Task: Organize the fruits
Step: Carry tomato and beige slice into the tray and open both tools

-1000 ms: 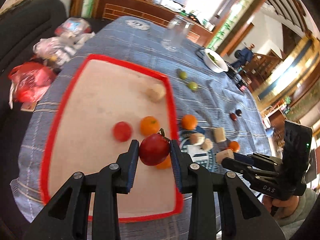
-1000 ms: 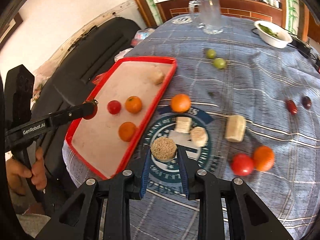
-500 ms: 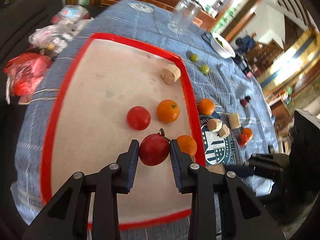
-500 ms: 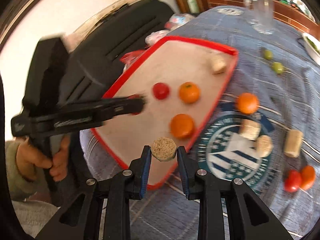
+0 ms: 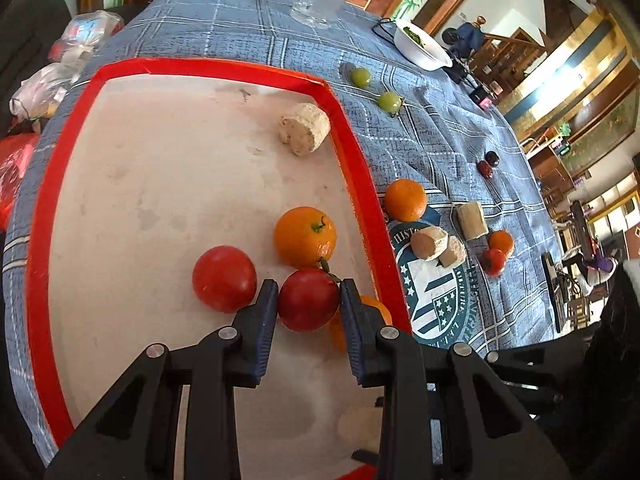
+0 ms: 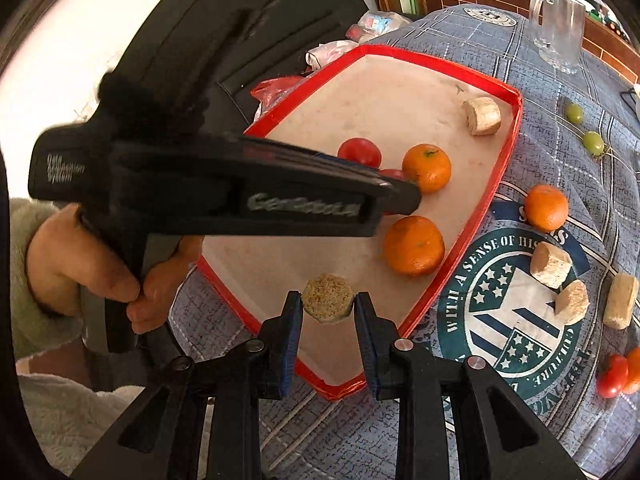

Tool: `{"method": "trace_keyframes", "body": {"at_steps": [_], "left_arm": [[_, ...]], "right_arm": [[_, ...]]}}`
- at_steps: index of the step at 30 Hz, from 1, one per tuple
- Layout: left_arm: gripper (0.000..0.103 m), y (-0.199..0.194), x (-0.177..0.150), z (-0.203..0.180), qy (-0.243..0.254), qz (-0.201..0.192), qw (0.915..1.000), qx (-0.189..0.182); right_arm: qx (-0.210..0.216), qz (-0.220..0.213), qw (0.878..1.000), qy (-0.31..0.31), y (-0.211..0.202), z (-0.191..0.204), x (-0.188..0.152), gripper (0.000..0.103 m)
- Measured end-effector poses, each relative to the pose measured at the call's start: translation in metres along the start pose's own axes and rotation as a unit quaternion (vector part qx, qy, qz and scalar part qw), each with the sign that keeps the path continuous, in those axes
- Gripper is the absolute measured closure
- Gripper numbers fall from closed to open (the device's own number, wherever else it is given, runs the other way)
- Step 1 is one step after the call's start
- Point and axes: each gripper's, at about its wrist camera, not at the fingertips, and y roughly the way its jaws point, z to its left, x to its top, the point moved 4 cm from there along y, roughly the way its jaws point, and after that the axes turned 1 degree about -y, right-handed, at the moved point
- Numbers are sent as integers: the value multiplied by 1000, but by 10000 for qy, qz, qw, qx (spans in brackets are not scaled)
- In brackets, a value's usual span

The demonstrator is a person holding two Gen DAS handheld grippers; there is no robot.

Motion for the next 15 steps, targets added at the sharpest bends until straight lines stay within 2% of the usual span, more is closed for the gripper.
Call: {"method": "trace_keyframes", "body": {"at_steps": [5,15], "left_arm": [[74,3,8,-5,186,19,9998,-25],[74,7,15,-8,249,45,9996,-122]], "right_arm": [[-105,63,9999,-104,9,8,3,76],[-221,109,9995,-211,22,19,5,75]]}}
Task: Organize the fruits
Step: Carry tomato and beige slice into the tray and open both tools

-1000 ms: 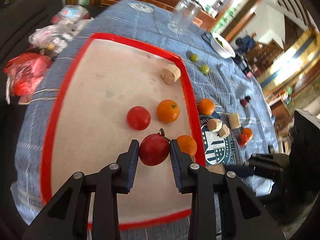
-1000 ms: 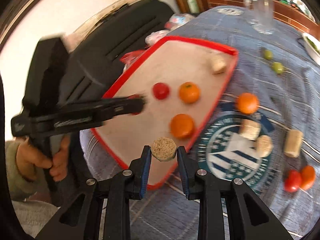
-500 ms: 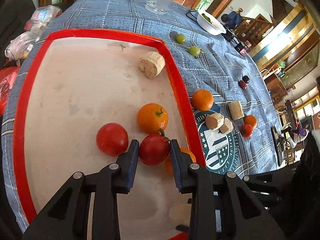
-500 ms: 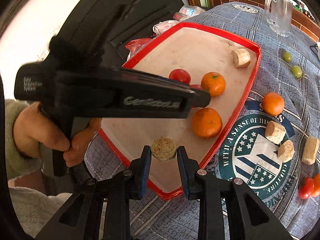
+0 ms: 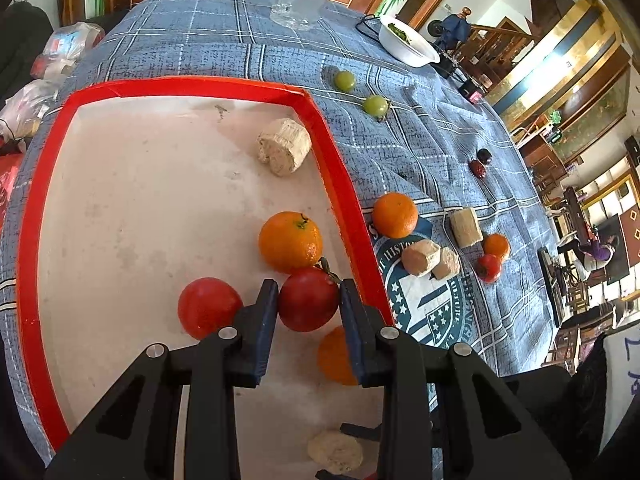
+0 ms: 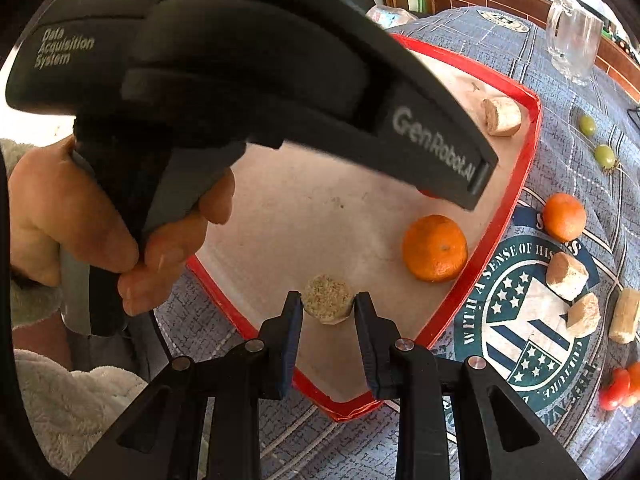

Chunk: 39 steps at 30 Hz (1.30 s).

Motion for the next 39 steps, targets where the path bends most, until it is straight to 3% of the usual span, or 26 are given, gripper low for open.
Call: {"method": "trace_keyframes", "body": {"at_steps": [12,17,22,25,29,31,39], "left_arm": [[74,-1,-7,0,-85,-98,9999,0],[51,-8,-8,-4,-156,-210,9997,-33],[49,-14,-8,-8,-141,-290,9995,17],[49,-19,-8,-13,-128,-370,9992,71],[36,-29,-7,-20,-92,-540,9984,158],[36,-31,-5,-23,-92,-593,9981,170],[33,-30,6,-50,33,-659,9977,147]], "right_arm": [[11,-20,10000,-91,-7,3,-6,70],[44,-177,9998,30,-19,-6,-6,64],[54,-413,9989,209,-41,-20,-8,64],[9,-567,9975,416,-54,-34,-15,61],[-92,-794,9938,778,-72,-58,-28,53],[-170,-912,9900,1059,-81,-72,-34,51],[-556,-1177,9707,2019,-114,-132,-66,50]]}}
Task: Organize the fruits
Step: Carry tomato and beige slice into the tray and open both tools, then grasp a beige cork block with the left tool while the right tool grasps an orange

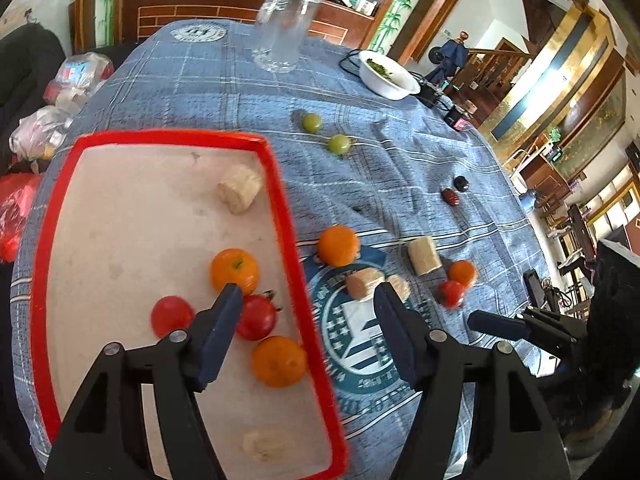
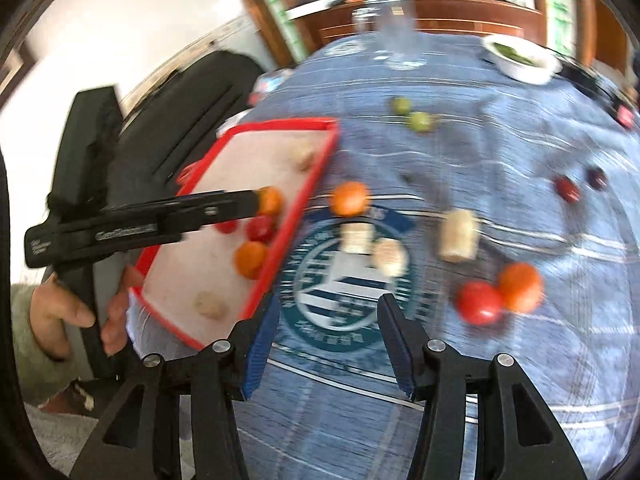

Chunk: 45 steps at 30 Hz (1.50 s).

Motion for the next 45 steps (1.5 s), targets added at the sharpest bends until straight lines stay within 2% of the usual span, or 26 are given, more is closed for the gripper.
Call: {"method": "trace_keyframes", "body": {"at_steps": [2,4,10,12,15,17,19,26,33,36,43,45], "left_arm": [[26,1,1,-8,70,-8,10000,-22],[26,4,3,-18,166,5,9999,-48],[26,17,7,-45,357,152,9991,-174],[26,22,9,-58,454,195,9985,-249],[26,28,10,-71,574,281,9975,-311],[26,33,10,-80,645,354,9967,-335],[26,37,11,-85,670,387,9964,-357],[26,48,9,-96,809,500,9949,-342],[26,55,8,-98,808,585,9945,-324],[26,60,10,-100,825,616,9942,-296],[26,81,19,-116,906,705,9931,-219],[31,91,21,-122,952,764,9924,-156]], "right_arm": [[-117,-35,9997,217,-9,-17,-5,45],[-270,-103,9985,472,-14,-33,-10,35],[-711,-174,9907,1143,-34,-76,-20,34],[-727,-149,9891,1268,-35,-85,-20,34],[-692,-137,9879,1379,-38,-93,-20,37],[-670,-117,9870,1455,-37,-99,-19,47],[-663,-94,9855,1558,-33,-105,-15,51],[-639,90,9791,1928,-12,-123,-5,59],[-573,267,9738,2183,13,-132,4,60],[-503,331,9720,2272,19,-135,5,67],[-749,180,9729,2180,-1,-140,1,67],[-829,182,9733,2133,-6,-143,0,67]]}}
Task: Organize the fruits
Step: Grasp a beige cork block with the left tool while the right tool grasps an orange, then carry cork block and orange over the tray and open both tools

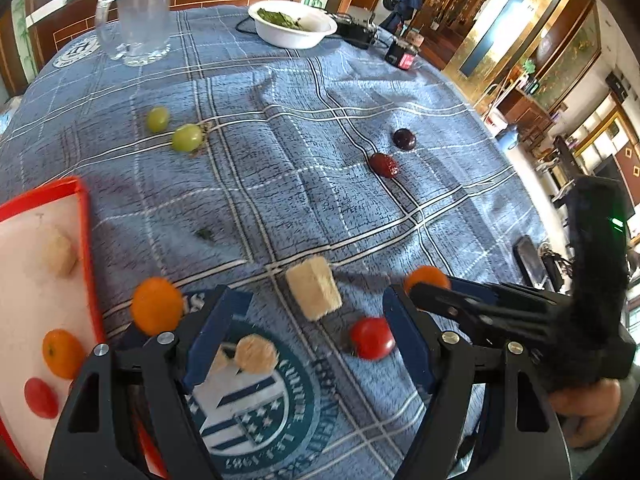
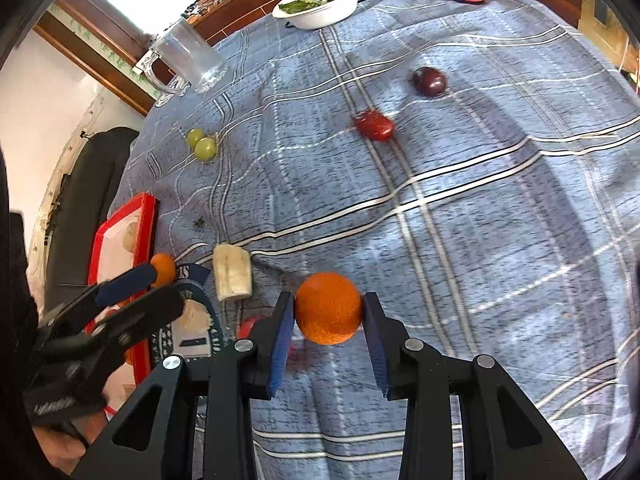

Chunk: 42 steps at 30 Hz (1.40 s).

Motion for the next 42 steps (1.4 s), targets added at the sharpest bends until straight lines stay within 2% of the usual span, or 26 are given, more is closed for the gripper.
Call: {"method": "trace_keyframes", "body": {"at_steps": [2,7,15,20,29,38,42], "left_arm": [[46,10,2,-5,37,130,9999,29],[52,31,2,-11,115,366,9991,172],[53,41,-3,-5,-85,437,9987,232],[71,39,-4,-1,-184,374,9990,188],[75,26,-10,2,-359,221,9991,-27],[75,-20,-11,14,-521,-234,9981,-212],[75,-56,-23,37,-728,-550,9957,-179]], "right_arm": [[-64,-43,10000,-52,-4,-3,-1,67],[-155,-122,9996,-183,-14,-9,-4,67],[-195,-158,9993,-273,-23,-14,-7,67],[-186,-162,9991,-356,-24,-12,-7,67],[-115,-191,9981,-581,-25,0,-5,67],[79,-140,9962,-853,-18,27,-2,67],[174,-99,9938,-1093,-13,46,-4,67]]}}
